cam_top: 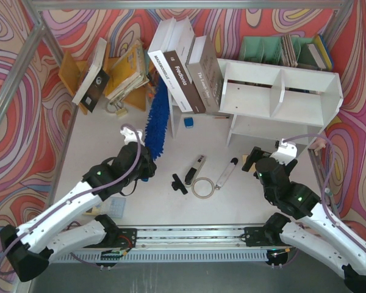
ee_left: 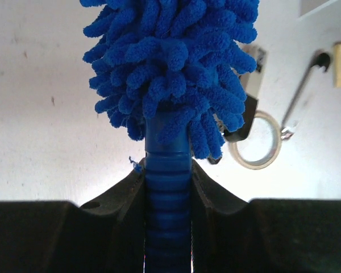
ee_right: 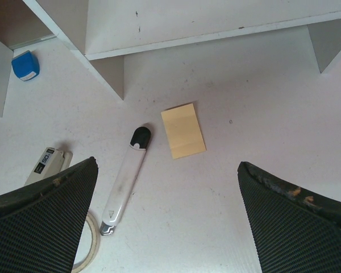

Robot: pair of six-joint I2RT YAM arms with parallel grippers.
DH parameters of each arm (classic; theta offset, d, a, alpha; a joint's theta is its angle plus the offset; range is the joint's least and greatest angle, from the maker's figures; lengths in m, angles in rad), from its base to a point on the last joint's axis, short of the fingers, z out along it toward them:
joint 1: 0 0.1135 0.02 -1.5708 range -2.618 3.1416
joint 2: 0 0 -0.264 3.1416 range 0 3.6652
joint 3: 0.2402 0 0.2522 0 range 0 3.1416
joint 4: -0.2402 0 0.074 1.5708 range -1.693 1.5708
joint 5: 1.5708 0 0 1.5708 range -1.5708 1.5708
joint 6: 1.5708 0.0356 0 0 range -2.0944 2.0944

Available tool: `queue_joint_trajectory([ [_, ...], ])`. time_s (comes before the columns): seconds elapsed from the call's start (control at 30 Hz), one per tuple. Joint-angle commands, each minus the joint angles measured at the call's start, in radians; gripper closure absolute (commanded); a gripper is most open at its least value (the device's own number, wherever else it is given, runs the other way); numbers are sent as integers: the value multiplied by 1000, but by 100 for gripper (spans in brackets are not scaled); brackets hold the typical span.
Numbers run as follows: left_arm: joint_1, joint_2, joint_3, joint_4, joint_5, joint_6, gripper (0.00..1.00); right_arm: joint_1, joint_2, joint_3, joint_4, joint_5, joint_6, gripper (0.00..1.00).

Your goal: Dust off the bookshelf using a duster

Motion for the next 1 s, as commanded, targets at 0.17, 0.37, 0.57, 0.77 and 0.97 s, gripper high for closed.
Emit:
queue_joint_trajectory([
  [0.17, -2, 79, -76, -1, 18, -82, 100, -1, 1, -9, 4, 21, 3, 1],
  [0.37, -2, 114, -129, 19, 76, -95, 100, -1, 1, -9, 1, 22, 5, 1],
  [0.57, -1, 122, -137, 24, 97, -89, 100, -1, 0, -9, 1, 19, 6, 1],
  [0.77, -1, 28, -99, 42, 74, -71, 100, -2, -3, -7, -3, 20, 8, 1],
  [0.97, -2, -155, -78, 32, -23, -8, 100, -2, -11, -9, -3, 22, 8, 1],
])
